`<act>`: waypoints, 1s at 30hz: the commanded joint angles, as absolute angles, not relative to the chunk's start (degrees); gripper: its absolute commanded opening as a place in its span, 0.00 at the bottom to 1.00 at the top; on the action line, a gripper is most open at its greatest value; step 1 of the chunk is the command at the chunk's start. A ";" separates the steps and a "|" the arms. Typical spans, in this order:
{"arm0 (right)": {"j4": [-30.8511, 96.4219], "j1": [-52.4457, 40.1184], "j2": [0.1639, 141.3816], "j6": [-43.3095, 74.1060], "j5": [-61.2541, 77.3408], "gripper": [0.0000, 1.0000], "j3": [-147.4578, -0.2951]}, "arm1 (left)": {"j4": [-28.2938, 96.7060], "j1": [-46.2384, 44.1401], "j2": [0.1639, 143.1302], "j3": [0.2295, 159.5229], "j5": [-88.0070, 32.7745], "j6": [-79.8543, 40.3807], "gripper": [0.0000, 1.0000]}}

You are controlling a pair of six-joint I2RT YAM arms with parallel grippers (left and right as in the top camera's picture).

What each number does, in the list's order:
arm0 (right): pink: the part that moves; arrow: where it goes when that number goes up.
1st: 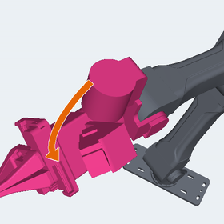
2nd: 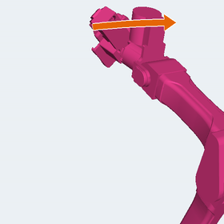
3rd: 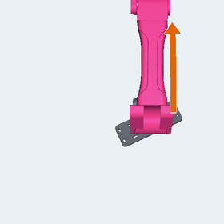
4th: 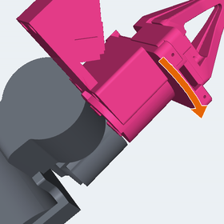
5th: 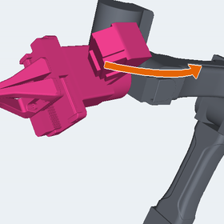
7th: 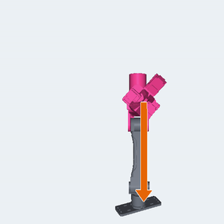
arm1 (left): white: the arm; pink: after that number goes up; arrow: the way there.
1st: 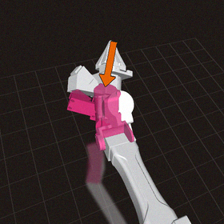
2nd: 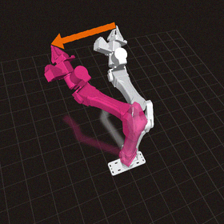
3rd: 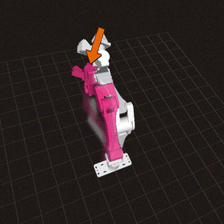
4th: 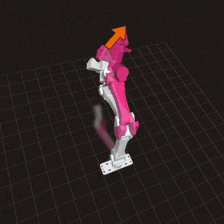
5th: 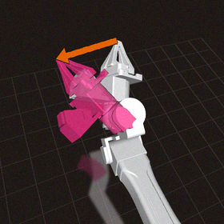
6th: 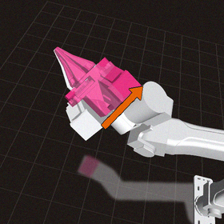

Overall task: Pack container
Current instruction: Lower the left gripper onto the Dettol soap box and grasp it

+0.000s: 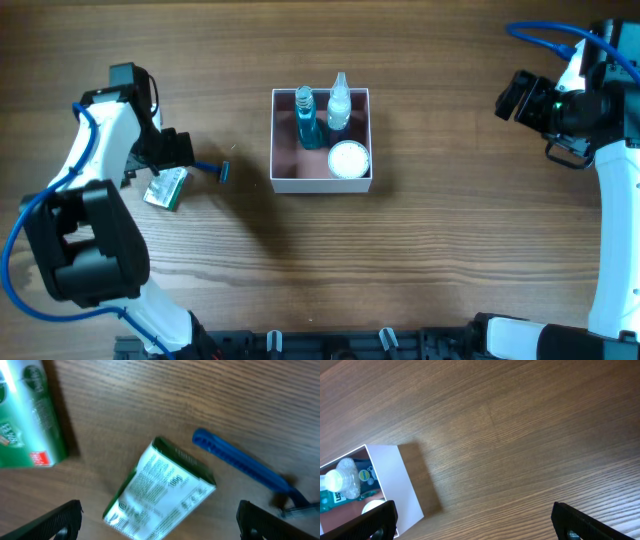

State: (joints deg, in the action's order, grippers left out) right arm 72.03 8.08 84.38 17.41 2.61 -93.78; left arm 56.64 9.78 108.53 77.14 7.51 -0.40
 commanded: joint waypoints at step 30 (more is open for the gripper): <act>73.12 8.16 85.03 16.05 3.51 1.00 -93.32 | 55.83 10.04 117.01 74.13 1.17 7.09 0.91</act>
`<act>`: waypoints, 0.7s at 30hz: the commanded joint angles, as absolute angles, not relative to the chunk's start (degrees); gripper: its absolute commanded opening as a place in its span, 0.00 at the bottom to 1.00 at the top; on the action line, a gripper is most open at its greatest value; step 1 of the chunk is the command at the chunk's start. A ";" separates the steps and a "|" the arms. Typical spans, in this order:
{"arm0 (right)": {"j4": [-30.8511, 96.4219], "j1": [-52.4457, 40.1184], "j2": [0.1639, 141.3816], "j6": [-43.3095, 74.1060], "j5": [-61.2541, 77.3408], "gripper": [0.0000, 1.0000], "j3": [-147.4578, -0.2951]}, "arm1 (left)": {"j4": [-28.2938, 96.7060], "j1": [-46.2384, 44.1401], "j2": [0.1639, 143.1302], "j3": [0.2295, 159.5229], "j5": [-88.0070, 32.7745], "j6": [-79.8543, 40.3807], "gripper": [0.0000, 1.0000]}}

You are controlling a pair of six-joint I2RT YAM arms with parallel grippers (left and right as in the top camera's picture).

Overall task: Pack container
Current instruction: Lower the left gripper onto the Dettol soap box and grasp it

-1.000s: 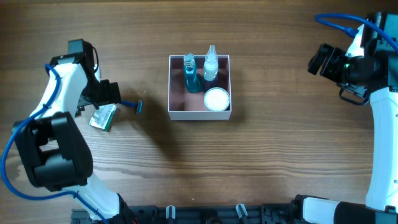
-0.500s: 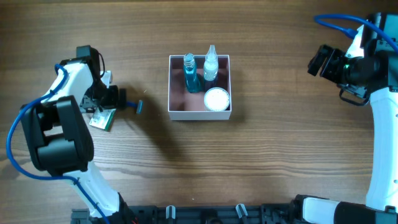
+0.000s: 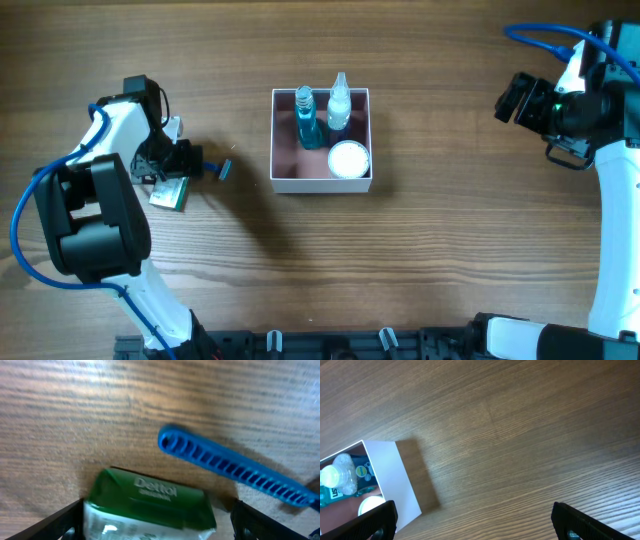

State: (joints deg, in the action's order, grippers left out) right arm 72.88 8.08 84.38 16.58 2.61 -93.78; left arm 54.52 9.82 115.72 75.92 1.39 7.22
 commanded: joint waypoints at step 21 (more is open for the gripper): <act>73.78 8.16 85.03 16.10 3.55 1.00 -93.32 | 59.18 10.04 117.01 74.13 2.39 7.05 0.84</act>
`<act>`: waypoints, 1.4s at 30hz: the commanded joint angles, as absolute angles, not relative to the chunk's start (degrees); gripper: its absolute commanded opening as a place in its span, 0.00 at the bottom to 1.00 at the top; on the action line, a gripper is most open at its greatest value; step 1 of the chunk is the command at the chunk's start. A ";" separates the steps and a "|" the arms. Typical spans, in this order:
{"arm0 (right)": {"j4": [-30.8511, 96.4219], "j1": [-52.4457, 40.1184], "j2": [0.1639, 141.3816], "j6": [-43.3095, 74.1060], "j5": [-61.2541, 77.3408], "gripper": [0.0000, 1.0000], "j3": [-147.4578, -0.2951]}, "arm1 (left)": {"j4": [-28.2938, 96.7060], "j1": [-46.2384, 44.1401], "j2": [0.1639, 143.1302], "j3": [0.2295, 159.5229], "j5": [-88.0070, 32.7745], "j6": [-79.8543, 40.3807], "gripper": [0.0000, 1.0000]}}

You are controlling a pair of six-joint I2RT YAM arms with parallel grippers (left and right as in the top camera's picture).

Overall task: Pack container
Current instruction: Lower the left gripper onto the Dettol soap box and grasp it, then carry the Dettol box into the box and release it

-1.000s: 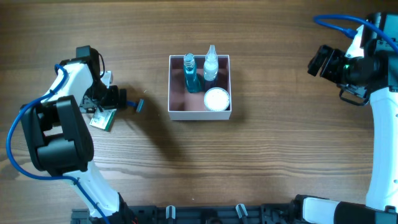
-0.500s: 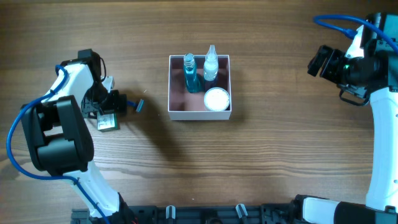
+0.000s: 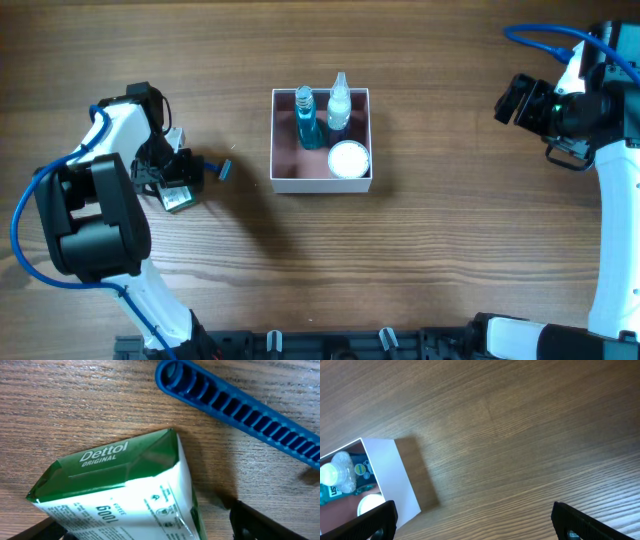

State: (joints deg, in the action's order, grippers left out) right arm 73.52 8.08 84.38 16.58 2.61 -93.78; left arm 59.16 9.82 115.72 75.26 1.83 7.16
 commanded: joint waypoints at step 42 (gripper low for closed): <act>73.76 8.16 85.06 16.08 3.55 1.00 -93.32 | 65.36 7.75 114.21 83.11 2.39 2.35 0.04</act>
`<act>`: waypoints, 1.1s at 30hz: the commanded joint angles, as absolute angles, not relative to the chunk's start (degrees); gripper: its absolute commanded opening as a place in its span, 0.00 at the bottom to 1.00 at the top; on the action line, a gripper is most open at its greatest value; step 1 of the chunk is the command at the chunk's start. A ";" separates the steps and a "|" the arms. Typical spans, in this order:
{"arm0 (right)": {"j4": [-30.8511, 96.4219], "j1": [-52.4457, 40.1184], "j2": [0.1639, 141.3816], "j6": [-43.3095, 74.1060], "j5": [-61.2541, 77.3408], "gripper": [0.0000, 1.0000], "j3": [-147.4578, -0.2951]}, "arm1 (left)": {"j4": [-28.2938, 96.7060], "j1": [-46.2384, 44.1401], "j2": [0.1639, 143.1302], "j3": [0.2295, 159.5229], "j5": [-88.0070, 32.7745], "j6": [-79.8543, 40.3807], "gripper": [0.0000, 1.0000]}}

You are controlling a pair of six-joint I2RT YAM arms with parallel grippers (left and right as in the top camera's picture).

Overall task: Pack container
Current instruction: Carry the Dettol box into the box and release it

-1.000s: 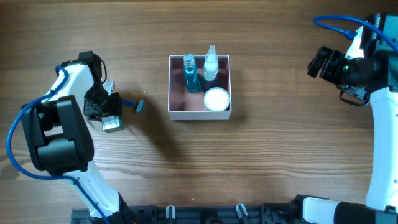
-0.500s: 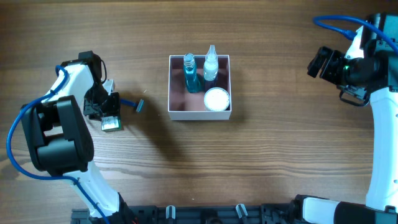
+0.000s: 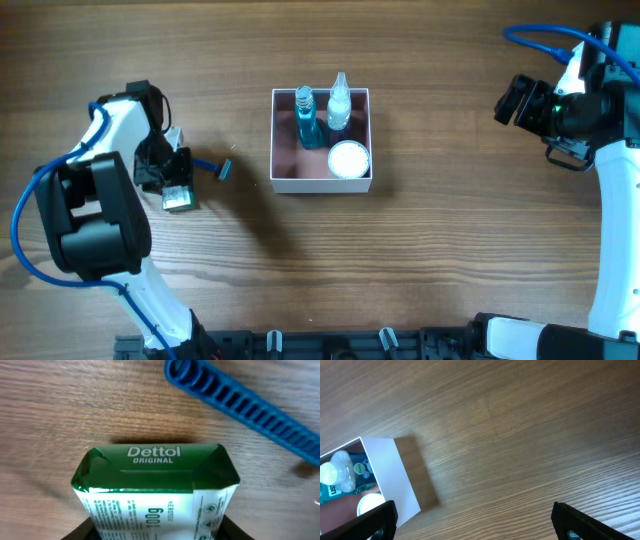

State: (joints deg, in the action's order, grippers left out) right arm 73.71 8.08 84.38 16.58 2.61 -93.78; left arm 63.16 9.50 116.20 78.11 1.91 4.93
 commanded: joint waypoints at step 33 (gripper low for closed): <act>74.19 8.16 85.03 16.08 3.55 1.00 -93.32 | 59.55 -24.27 103.53 90.32 -4.93 -24.47 0.04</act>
State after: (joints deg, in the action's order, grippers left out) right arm 74.13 8.08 84.38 16.58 2.63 -93.78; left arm 59.94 -24.32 100.86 89.73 -4.45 -23.09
